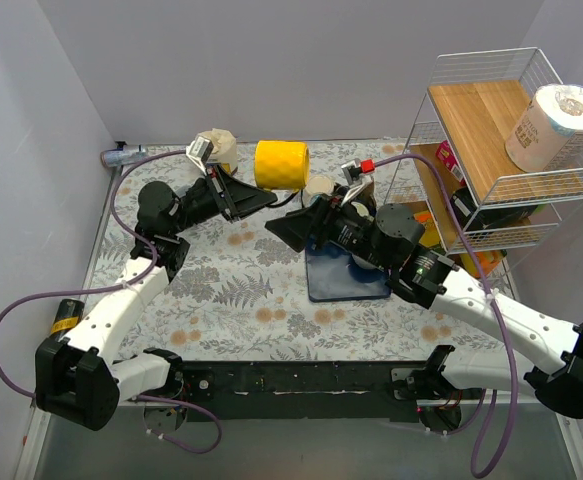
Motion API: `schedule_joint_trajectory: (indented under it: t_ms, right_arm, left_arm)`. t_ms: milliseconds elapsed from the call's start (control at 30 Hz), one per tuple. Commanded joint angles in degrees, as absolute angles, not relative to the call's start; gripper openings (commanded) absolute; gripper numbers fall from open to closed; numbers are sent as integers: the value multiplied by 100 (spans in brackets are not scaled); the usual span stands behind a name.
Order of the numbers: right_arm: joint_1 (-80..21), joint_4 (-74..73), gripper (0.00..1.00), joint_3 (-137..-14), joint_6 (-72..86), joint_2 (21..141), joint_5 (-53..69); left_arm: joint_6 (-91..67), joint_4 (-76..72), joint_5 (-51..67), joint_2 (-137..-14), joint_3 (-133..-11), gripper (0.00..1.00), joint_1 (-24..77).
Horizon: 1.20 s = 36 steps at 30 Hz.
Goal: Turn the mug right side up
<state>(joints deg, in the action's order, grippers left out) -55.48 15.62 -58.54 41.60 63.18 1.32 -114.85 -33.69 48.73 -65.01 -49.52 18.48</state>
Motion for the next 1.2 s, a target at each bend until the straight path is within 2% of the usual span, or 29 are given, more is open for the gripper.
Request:
schedule_joint_trajectory:
  t_ms: [0,33,200,400,467,733,1167]
  right_arm:
    - [-5546,828,91,-5775,4368,6038,-605]
    - [-5546,478,91,-5748,4490,6012,-720]
    - [-5537,-754,91,-5800,4720,5924,-1353]
    - [-5537,-2038,89,-6161,4798,6240,-1687]
    - [-5528,-2258,87,-6266,4825,6380,-1819]
    - [-5520,-2426,87,-6284,4589,6460,-1828]
    - [-5484,-3383,87,-6697,4474,6855,-1969]
  left_arm:
    - [-10342,-1480,4062,-6222,-5633,0,1819]
    - [-9971,-659,3713,-6275,-5738,0,1811]
    - [-8029,1525,2297,-6521,-6389,0,1819]
    - [-7137,2618,303,-7048,-6557,0,1819]
    - [-6961,2759,-147,-7311,-6600,0,1819]
    - [-6610,2909,-1554,-8102,-6881,0,1837]
    - [-6012,2373,-1801,-9464,-7496,0,1828]
